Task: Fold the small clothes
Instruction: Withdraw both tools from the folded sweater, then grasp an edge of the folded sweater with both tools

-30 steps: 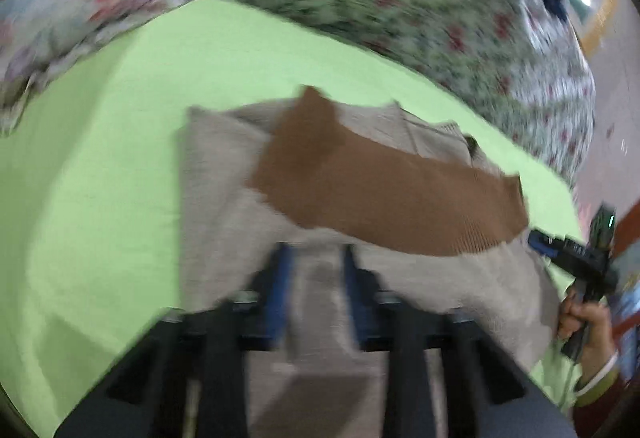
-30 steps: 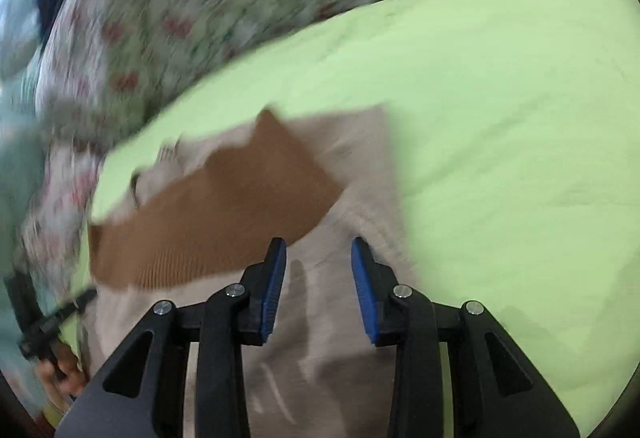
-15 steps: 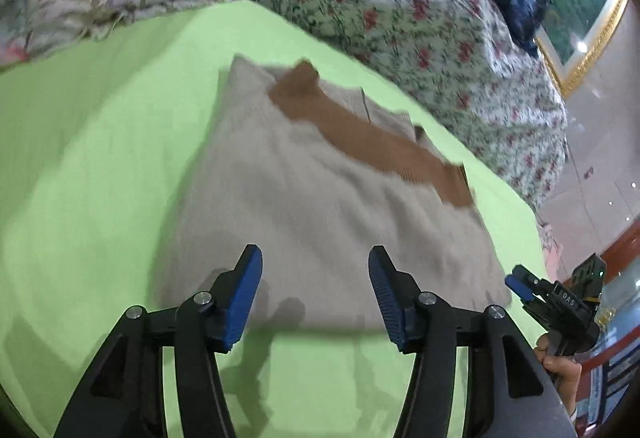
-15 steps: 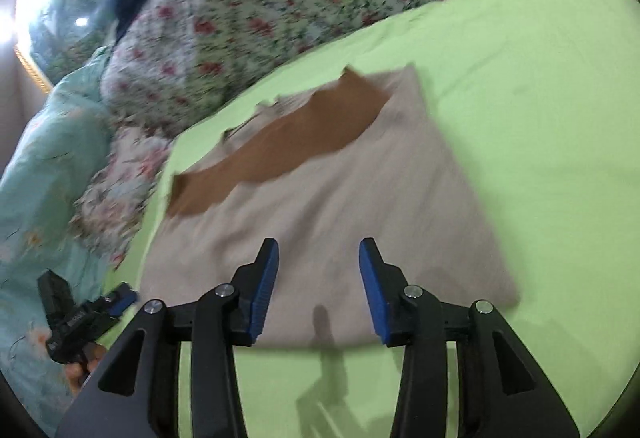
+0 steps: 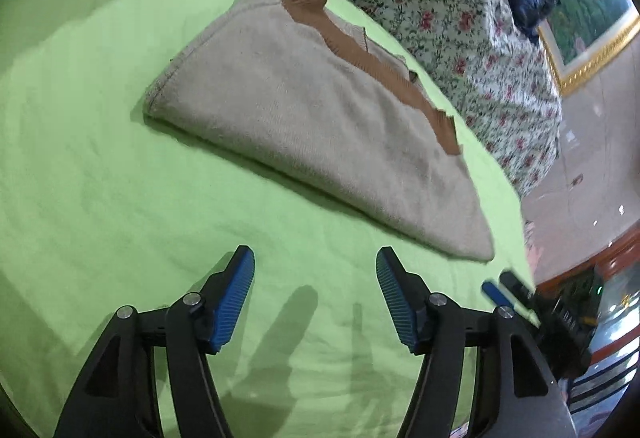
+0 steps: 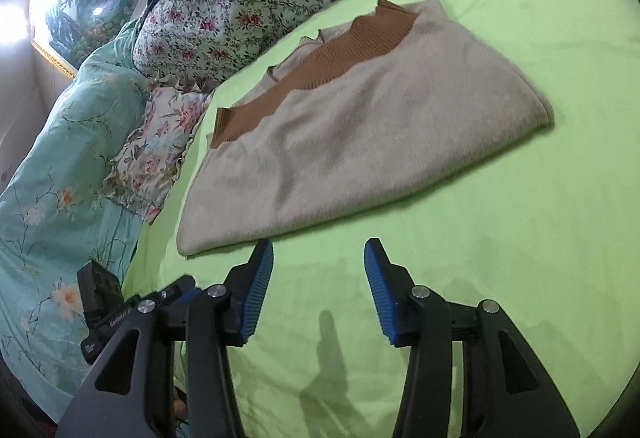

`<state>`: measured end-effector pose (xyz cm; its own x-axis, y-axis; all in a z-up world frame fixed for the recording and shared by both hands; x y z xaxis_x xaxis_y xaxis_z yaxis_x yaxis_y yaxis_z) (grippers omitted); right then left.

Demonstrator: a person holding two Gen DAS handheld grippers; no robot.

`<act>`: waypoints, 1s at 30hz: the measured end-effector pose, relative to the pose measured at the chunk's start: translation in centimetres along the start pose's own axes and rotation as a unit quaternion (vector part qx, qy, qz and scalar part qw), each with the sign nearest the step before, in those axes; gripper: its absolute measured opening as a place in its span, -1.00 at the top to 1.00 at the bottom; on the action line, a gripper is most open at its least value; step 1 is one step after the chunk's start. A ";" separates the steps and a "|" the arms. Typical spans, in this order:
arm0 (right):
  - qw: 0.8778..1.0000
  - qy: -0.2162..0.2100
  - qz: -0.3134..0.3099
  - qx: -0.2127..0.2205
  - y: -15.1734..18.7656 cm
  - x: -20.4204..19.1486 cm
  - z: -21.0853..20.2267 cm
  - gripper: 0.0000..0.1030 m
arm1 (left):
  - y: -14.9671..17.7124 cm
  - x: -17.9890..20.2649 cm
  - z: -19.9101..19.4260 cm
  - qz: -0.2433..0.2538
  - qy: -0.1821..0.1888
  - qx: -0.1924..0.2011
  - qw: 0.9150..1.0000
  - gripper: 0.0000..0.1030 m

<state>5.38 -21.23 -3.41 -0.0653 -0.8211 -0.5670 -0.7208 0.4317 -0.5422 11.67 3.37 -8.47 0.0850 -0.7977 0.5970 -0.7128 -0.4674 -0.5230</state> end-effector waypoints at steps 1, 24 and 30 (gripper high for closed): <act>1.000 0.001 0.004 -0.002 0.1 0.1 -0.1 0.04 | -0.3 0.0 0.1 -0.002 -0.002 0.005 1.000 -0.30; 1.000 -0.023 -0.009 -0.001 -9.8 -1.0 3.6 -0.02 | -9.8 -3.4 6.2 -0.064 -0.090 0.091 0.990 -0.04; 1.000 -0.015 -0.011 0.008 -9.5 0.9 3.2 -0.02 | -10.5 -1.9 6.1 -0.029 -0.063 0.095 0.993 0.81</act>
Point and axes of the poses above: each gripper's, at about its wrist camera, not at the fingertips, and z roughly the way its jaws point, x to its right, y to its underside, the point moved 3 cm from there along z, roughly the way its jaws point, and after that the axes turned 7 degrees about x, right-handed, at the moved point
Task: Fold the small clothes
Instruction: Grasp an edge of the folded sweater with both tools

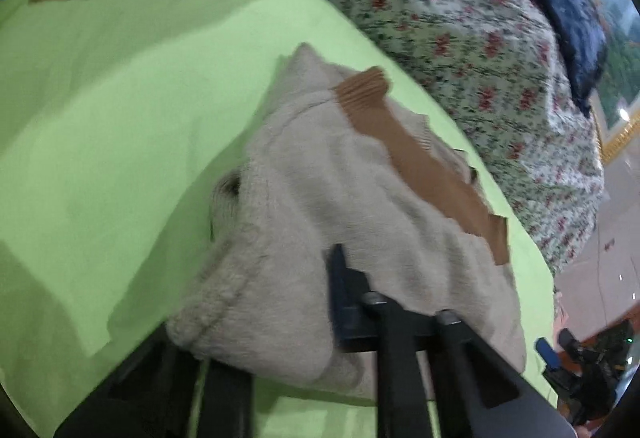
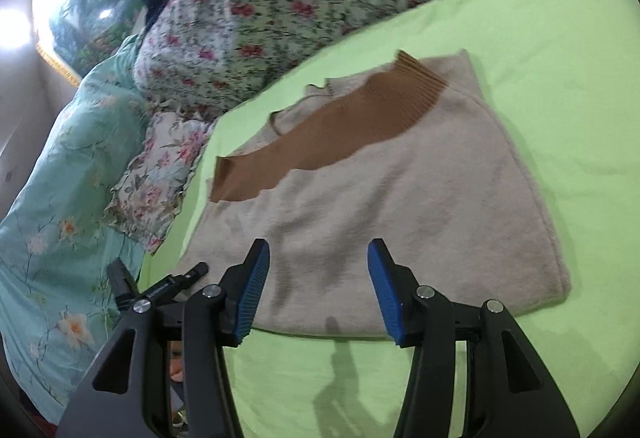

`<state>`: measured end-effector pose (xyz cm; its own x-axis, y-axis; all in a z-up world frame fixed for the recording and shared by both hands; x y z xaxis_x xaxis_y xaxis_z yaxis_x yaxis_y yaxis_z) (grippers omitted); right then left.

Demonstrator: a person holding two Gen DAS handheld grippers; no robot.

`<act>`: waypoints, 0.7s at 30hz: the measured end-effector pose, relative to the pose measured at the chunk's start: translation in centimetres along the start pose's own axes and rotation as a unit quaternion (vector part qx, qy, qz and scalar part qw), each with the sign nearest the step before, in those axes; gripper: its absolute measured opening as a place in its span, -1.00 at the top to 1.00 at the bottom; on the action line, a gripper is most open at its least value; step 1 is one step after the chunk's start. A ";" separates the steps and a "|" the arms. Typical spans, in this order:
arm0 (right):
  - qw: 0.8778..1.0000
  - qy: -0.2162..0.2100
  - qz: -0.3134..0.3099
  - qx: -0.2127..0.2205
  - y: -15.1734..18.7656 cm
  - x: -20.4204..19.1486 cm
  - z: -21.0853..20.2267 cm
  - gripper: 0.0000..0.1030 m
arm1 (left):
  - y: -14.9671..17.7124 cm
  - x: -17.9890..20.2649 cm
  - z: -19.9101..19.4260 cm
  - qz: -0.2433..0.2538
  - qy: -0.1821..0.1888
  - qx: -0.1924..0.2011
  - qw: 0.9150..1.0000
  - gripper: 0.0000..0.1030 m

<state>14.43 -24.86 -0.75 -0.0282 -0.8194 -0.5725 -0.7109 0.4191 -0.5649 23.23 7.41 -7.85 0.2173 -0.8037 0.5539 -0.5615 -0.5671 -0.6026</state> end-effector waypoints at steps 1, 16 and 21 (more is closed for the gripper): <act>1.000 0.001 0.001 0.003 0.0 0.2 -0.2 -0.02 | -0.4 1.1 -0.5 0.019 0.003 0.009 1.000 0.82; 0.994 -0.093 0.026 -0.049 -5.9 1.6 1.7 -0.24 | 5.1 19.7 -1.2 0.227 0.137 -0.011 0.964 0.86; 0.980 -0.158 0.034 -0.120 -7.4 -0.9 9.2 -0.46 | 7.3 20.6 0.5 0.249 0.137 -0.042 0.958 0.86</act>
Point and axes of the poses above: each gripper's, at about its wrist camera, not at the fingertips, and z roughly the way its jaws point, x to its right, y to its underside, the point moved 3 cm from there along z, roughly the way its jaws point, and after that the axes turned 7 degrees about x, right-handed, at the moved point
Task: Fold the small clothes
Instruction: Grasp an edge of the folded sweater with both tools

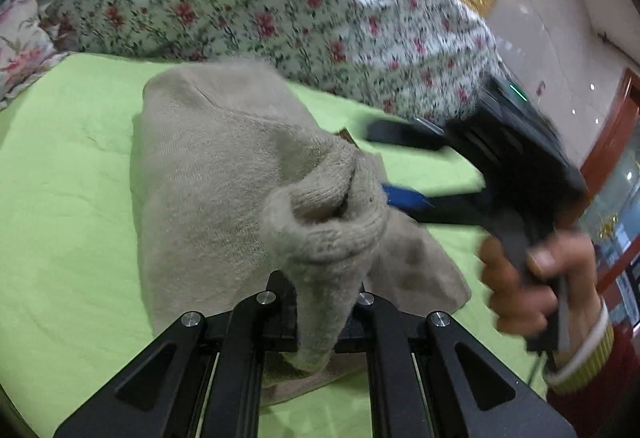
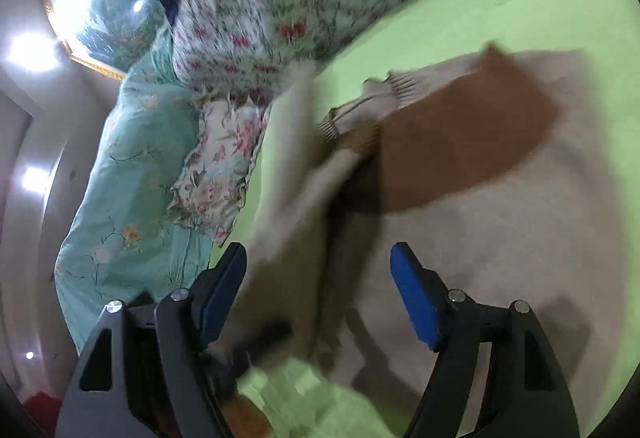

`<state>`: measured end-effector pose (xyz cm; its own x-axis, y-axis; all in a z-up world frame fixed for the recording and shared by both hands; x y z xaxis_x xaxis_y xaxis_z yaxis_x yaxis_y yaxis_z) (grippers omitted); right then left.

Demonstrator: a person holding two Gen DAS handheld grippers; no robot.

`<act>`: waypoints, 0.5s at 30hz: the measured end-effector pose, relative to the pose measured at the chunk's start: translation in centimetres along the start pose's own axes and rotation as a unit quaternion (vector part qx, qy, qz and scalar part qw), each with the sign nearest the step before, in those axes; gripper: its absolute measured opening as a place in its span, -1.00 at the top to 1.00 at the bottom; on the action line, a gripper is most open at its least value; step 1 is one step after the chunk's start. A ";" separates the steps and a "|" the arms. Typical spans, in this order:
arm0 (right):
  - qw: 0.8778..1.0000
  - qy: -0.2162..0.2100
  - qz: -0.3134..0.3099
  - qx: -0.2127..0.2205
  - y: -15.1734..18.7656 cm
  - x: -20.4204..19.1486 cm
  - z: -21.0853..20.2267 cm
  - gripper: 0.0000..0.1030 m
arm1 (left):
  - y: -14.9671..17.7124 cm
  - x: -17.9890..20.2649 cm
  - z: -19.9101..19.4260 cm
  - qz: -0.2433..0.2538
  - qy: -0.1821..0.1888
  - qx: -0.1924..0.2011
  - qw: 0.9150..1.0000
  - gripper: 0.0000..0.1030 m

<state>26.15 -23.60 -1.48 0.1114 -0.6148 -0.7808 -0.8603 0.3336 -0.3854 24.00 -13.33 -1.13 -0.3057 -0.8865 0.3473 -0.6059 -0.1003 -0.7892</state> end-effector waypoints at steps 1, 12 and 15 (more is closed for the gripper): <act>1.000 -0.004 0.002 -0.014 -0.4 0.0 1.6 -0.46 | 0.2 0.1 0.2 0.004 -0.001 -0.004 1.000 0.86; 0.996 0.042 -0.082 0.015 -3.7 -3.5 4.3 0.64 | -0.4 2.4 0.6 0.035 0.012 -0.008 0.999 0.85; 0.991 0.057 -0.118 0.036 -4.2 -4.2 0.9 0.64 | -0.6 4.9 1.2 0.047 0.039 -0.005 0.998 0.85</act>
Point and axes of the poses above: each gripper's, at about its wrist camera, not at the fingertips, and z roughly the way its jaws point, x to its right, y to its underside, the point moved 3 cm from there along z, roughly the way its jaws point, and after that the axes turned 7 degrees about x, right-handed, at the moved point
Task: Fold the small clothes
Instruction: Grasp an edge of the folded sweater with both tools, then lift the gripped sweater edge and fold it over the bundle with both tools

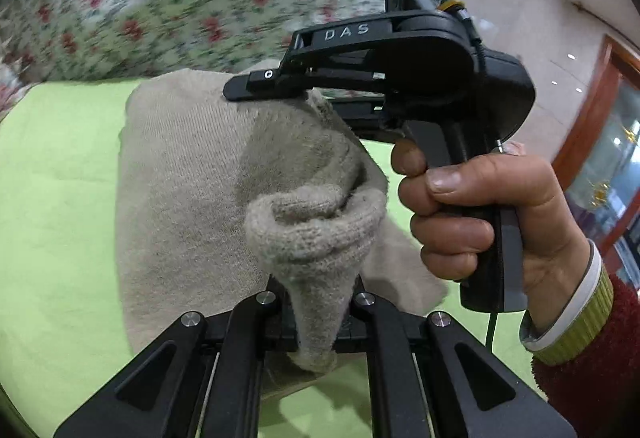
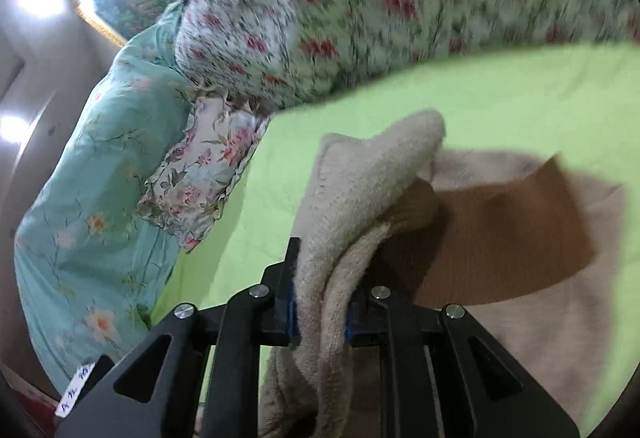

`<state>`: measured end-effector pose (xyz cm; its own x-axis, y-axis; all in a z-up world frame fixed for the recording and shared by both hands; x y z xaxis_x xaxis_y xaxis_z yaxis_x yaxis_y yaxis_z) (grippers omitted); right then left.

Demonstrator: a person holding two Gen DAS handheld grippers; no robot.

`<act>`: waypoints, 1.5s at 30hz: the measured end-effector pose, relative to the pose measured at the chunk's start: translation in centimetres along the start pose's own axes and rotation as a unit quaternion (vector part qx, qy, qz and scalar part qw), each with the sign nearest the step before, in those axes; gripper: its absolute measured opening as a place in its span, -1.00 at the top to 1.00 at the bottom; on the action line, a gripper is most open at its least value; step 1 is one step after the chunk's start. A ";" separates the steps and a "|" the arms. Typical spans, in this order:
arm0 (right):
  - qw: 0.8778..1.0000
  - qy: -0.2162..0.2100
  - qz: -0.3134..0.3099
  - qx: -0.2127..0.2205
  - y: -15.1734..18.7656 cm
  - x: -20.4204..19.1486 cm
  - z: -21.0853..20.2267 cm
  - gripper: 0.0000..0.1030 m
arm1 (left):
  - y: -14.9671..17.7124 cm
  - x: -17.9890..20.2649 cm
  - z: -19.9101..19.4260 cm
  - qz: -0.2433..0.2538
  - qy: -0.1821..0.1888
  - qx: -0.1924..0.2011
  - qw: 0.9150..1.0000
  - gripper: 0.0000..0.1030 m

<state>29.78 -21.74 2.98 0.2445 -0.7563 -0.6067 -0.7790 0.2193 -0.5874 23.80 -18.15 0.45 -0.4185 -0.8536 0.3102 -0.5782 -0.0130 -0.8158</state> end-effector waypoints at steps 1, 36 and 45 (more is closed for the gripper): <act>1.000 0.008 -0.007 0.004 -0.1 0.4 -0.8 0.64 | 0.0 0.6 0.4 0.001 0.007 -0.001 1.000 0.84; 0.982 0.186 0.025 0.035 5.3 11.7 -10.0 -0.44 | 1.6 -1.0 -0.6 -0.057 0.027 -0.058 0.996 -0.64; 0.987 0.140 0.074 0.018 6.6 12.9 -8.8 -0.46 | 1.3 -9.4 1.8 -0.157 -0.001 -0.084 0.984 -0.69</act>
<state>22.73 -35.53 -3.99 -0.0444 -0.8538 -0.5187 -0.7720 0.3589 -0.5246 28.23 -11.07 -4.45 -0.1986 -0.8222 0.5334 -0.7867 -0.1909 -0.5871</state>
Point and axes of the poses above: each gripper's, at about its wrist camera, not at the fingertips, and z roughly the way its jaws point, x to its right, y to its underside, the point moved 3 cm from there along z, roughly the way its jaws point, and after that the axes turned 7 degrees about x, right-handed, at the moved point
